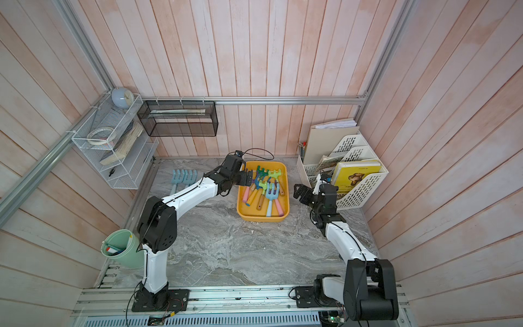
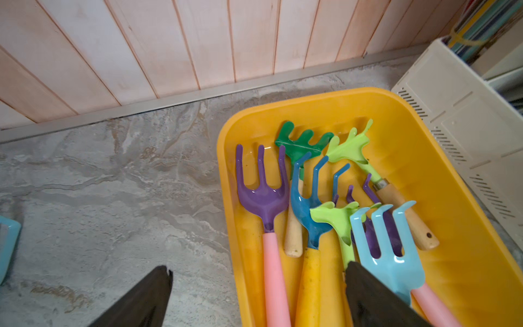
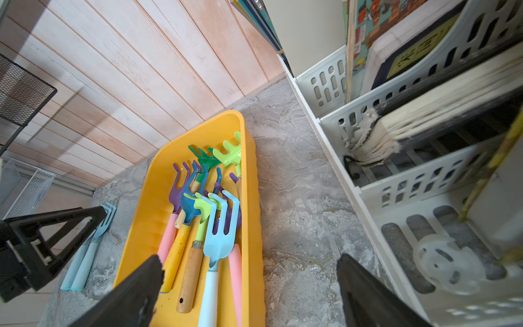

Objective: Take the hand rake out of the storage box
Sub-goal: Pick up the rake from the storage box.

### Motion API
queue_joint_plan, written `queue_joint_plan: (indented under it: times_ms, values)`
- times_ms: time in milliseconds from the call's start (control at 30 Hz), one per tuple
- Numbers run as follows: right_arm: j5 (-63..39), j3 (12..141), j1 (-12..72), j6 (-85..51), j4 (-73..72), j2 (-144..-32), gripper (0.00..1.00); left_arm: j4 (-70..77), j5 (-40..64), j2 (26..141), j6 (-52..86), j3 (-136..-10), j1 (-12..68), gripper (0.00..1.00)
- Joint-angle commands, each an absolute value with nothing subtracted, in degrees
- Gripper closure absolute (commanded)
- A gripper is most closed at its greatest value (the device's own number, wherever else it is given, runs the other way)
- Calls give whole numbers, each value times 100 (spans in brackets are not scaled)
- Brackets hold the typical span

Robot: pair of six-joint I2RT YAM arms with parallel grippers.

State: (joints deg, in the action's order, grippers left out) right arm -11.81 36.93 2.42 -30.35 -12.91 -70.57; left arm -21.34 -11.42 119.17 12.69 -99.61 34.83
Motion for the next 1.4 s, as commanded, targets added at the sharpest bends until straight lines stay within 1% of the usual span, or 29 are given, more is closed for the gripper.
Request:
queue_joint_plan:
  times_ms: [0, 100, 167, 200, 233, 400, 433, 500, 533, 633, 667, 833, 900, 967, 1100, 1367]
  values:
    - [-1041, 3656, 215, -3019, -1134, -6974, 2, -2310, -960, 12375, 1220, -10688, 3655, 2]
    - [-925, 3658, 210, -2973, -1079, -6936, 2, -2706, -840, 13102, 1230, -11578, 3809, 8]
    - [-922, 3645, 211, -2971, -1077, -6909, 2, -2791, -739, 13461, 1260, -11938, 3841, 12]
    - [-939, 3644, 210, -2971, -1085, -6908, 2, -2843, -698, 13571, 1296, -12048, 3841, 16]
    - [-948, 3640, 213, -2971, -1081, -6908, 2, -2881, -658, 13682, 1322, -12126, 3841, 22]
    - [-913, 3612, 211, -2962, -1129, -6943, 2, -2929, -642, 13746, 1354, -11954, 3858, 45]
    - [-906, 3617, 211, -2953, -1134, -6968, 2, -2963, -677, 13702, 1370, -11869, 3867, 48]
    - [-905, 3633, 211, -2940, -1127, -7009, 2, -2945, -771, 13513, 1397, -11501, 3906, 60]
    - [-905, 3631, 206, -2936, -1125, -7014, 2, -2831, -792, 13347, 1377, -11159, 3925, 63]
    - [-897, 3609, 211, -2940, -1163, -6997, 2, -2439, -958, 12896, 1423, -10267, 3946, 63]
    - [-901, 3594, 211, -2944, -1179, -7003, 2, -2412, -971, 12837, 1402, -10144, 3942, 62]
    - [-958, 3607, 217, -2944, -1185, -7042, 2, -2521, -874, 12850, 1437, -10143, 3978, 57]
    - [-950, 3585, 204, -2953, -1194, -7006, 2, -2528, -922, 12843, 1450, -10181, 4029, 51]
    - [-964, 3570, 206, -2960, -1201, -6987, 2, -2525, -1049, 12788, 1482, -10204, 4113, 43]
    - [-993, 3565, 213, -2962, -1217, -7005, 2, -2353, -1234, 12621, 1529, -10171, 4318, 42]
    - [-993, 3553, 211, -2962, -1218, -7005, 2, -2025, -587, 12593, 1881, -10053, 4535, 42]
